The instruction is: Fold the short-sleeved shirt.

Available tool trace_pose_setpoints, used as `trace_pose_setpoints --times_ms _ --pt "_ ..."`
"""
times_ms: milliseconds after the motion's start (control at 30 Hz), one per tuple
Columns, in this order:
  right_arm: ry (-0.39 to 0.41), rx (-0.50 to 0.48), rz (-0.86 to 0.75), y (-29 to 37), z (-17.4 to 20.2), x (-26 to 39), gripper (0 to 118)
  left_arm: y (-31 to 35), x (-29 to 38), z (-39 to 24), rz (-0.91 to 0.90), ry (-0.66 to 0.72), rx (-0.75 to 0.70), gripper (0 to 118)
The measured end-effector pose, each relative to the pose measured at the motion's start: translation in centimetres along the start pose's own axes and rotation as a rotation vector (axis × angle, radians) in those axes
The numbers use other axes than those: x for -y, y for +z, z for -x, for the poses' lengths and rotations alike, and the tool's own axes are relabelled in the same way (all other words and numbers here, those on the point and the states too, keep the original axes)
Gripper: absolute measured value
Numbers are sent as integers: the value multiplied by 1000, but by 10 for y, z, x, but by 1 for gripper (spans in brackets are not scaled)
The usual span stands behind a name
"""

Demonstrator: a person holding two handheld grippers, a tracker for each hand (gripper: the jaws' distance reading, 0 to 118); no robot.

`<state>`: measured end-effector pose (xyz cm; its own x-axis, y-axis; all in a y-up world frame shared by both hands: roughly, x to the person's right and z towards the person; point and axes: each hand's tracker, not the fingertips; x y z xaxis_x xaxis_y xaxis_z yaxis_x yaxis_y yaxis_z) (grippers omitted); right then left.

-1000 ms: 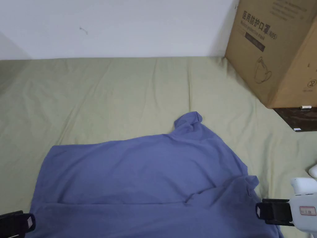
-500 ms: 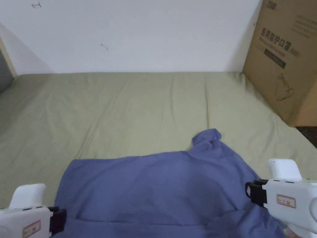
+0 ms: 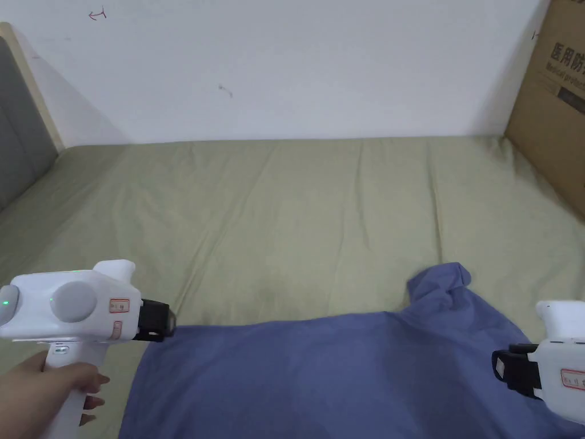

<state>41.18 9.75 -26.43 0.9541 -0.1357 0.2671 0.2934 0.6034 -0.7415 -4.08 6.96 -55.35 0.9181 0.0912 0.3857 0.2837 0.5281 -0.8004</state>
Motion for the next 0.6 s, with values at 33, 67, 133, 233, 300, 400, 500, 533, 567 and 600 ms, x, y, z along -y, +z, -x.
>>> trace_pose_setpoints --times_ms 33,67,133,233,300,400,500,533,567,600 --pt "-1 1 7 -6 -1 0 0 -13 -3 0 35 -11 -6 79" --pt "-7 2 16 -9 -4 2 0 -28 -5 0 59 -10 -20 107" --pt "-22 1 41 -19 -9 5 0 -49 -8 2 69 -17 -22 115" --pt "-32 6 94 -32 -22 12 0 -76 -8 5 140 -15 -64 114" --pt "-29 24 117 -38 -31 14 0 -86 -5 7 163 -35 -72 114" --pt "-67 41 123 -43 -49 11 0 -90 1 9 177 -42 -42 114" --pt "-192 -13 111 -53 -71 -7 0 -73 0 8 154 -58 -27 91" --pt "-210 -25 110 -58 -76 -16 0 -67 -1 7 134 -63 -36 73" --pt "-219 -29 100 -63 -81 -27 0 -60 -2 11 116 -65 -29 38" --pt "-217 -28 93 -66 -83 -39 0 -52 -4 11 94 -53 34 11"
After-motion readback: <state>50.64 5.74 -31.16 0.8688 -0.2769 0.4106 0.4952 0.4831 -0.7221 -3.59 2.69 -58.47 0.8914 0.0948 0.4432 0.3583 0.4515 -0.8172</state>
